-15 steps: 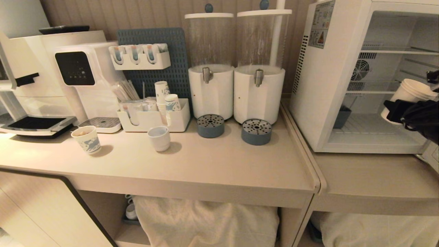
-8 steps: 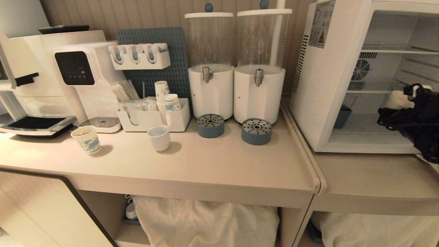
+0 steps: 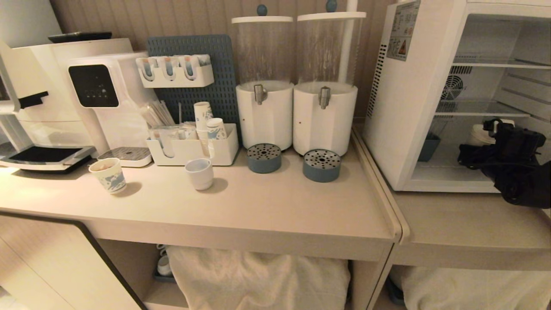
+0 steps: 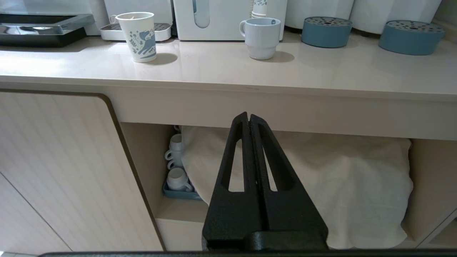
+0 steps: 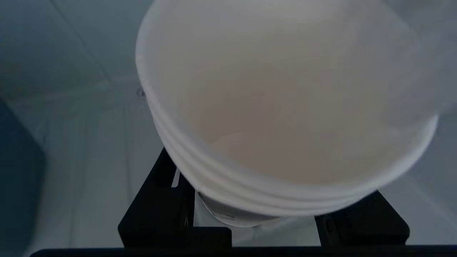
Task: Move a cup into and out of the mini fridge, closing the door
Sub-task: Put the paper cup in the freezer
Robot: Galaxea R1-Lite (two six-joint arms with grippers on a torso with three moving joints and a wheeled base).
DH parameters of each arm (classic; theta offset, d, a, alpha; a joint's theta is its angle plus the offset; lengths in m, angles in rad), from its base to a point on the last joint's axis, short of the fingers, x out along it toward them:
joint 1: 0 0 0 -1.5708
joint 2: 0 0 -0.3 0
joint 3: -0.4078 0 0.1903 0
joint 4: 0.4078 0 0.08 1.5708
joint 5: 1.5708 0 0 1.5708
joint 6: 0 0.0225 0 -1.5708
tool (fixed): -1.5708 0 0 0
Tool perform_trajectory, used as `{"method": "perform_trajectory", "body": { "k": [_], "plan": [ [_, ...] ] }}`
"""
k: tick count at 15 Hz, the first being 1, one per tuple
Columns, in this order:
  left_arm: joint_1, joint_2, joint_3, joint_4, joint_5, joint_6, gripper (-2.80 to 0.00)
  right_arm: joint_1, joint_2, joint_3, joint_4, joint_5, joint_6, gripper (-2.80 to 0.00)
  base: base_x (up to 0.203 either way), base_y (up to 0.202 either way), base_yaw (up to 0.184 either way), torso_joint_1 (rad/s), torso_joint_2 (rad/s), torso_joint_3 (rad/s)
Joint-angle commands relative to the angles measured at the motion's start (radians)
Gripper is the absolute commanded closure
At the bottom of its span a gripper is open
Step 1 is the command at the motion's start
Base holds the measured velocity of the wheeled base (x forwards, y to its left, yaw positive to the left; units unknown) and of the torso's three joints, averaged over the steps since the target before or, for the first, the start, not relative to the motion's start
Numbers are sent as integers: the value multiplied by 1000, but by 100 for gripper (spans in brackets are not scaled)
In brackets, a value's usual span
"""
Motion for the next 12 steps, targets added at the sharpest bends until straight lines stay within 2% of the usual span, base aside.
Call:
{"method": "perform_trajectory", "body": {
  "k": [1, 12],
  "plan": [
    [0, 1, 17, -1, 0, 0, 0, 1, 55, -20, 2, -2, 0, 0, 0, 0, 0, 0, 0, 0],
    [0, 1, 17, 4, 0, 7, 0, 1, 114, -14, -44, 0, -7, 0, 0, 0, 0, 0, 0, 0]
  ]
}}
